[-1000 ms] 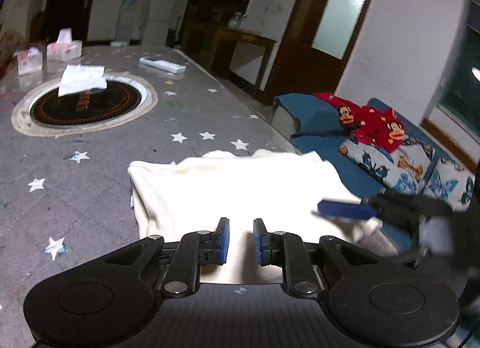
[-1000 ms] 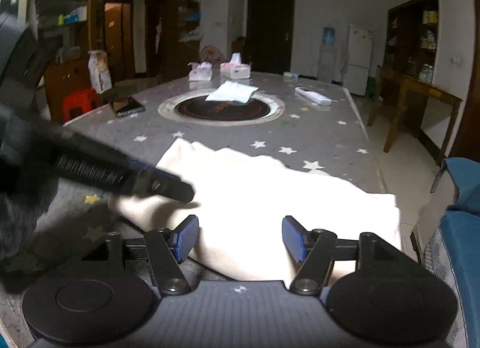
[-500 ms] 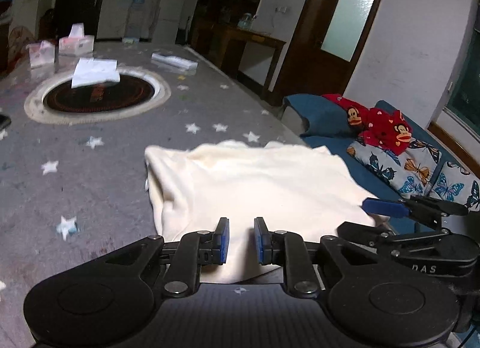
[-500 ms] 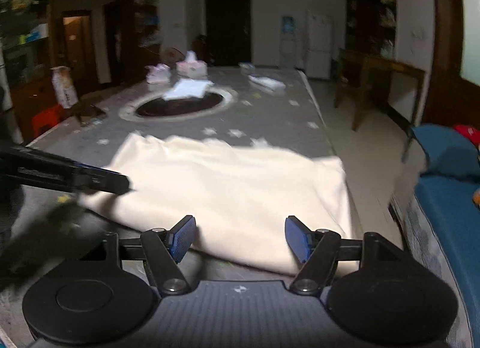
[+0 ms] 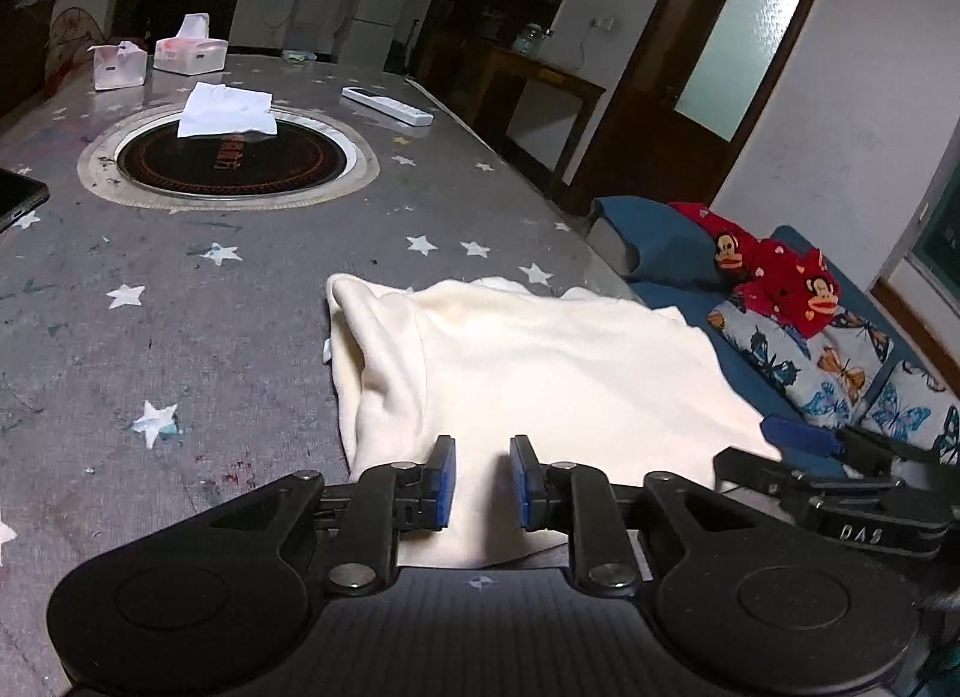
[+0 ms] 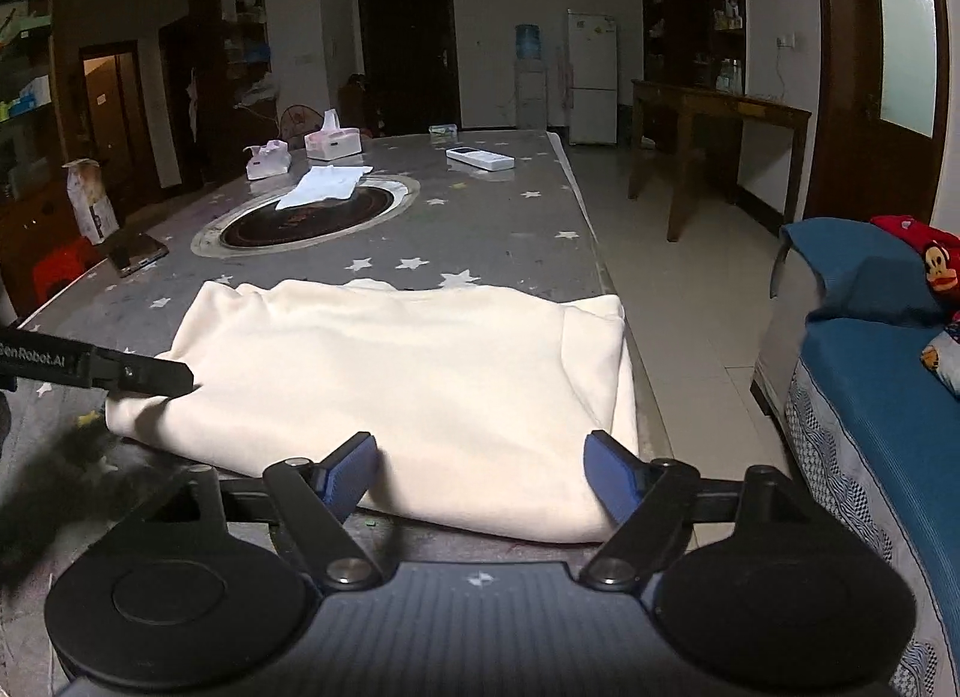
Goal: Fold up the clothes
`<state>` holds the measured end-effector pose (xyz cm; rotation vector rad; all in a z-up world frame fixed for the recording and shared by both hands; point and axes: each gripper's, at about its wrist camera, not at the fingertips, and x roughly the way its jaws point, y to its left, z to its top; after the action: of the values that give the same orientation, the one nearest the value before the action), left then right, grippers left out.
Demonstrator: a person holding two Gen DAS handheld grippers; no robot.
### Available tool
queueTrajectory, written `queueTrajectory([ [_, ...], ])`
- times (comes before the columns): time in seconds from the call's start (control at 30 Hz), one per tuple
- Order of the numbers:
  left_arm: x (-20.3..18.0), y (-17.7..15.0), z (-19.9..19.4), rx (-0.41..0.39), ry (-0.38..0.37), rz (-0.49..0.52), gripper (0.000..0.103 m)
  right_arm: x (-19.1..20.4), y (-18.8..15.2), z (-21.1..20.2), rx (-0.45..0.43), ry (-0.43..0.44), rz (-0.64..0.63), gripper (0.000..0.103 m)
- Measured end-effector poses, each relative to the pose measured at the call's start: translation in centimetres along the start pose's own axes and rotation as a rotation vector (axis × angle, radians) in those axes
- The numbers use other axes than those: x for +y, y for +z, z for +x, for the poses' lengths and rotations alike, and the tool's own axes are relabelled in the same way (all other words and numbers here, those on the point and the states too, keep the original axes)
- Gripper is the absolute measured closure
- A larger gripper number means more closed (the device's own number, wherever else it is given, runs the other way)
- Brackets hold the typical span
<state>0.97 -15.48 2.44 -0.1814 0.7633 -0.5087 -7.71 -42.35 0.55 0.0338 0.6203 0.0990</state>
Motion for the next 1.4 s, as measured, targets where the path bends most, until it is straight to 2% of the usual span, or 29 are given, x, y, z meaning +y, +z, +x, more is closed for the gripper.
queueTrajectory([
  [0.03,0.0,0.1,-0.2,-0.003,0.0,-0.003,0.067,0.1,0.0,-0.1,-0.004,0.0,0.0,0.017],
  [0.1,-0.1,0.2,-0.6,-0.007,0.004,-0.005,0.065,0.3,0.0,-0.4,-0.008,-0.003,-0.005,0.016],
  [0.27,-0.1,-0.1,-1.7,-0.018,0.015,-0.012,0.055,0.8,-0.2,-1.0,-0.012,-0.017,0.003,0.006],
  [0.37,0.0,-0.4,-2.5,-0.025,0.035,-0.014,0.045,1.2,-0.3,-1.6,-0.019,-0.026,0.006,0.002],
  [0.43,0.2,-0.6,-3.0,-0.028,0.073,-0.015,0.032,1.6,-0.4,-2.2,-0.028,-0.033,0.002,0.0],
  [0.67,2.6,-2.2,-4.7,-0.006,0.166,-0.065,0.024,2.6,-1.5,-3.5,-0.015,-0.038,0.01,0.0],
  [0.83,3.9,-3.0,-6.2,0.001,0.222,-0.093,0.013,3.5,-2.1,-4.1,0.01,-0.028,0.006,0.0],
  [1.1,4.9,-4.1,-7.7,0.005,0.306,-0.102,0.006,5.4,-2.4,-4.4,0.029,-0.011,-0.022,0.0],
  [1.23,5.3,-4.7,-8.3,0.001,0.334,-0.107,0.001,6.0,-2.5,-4.2,0.029,-0.022,-0.029,0.0],
  [1.4,6.0,-5.2,-8.4,0.014,0.346,-0.119,0.0,6.6,-3.0,-3.5,0.062,-0.017,-0.026,0.0],
])
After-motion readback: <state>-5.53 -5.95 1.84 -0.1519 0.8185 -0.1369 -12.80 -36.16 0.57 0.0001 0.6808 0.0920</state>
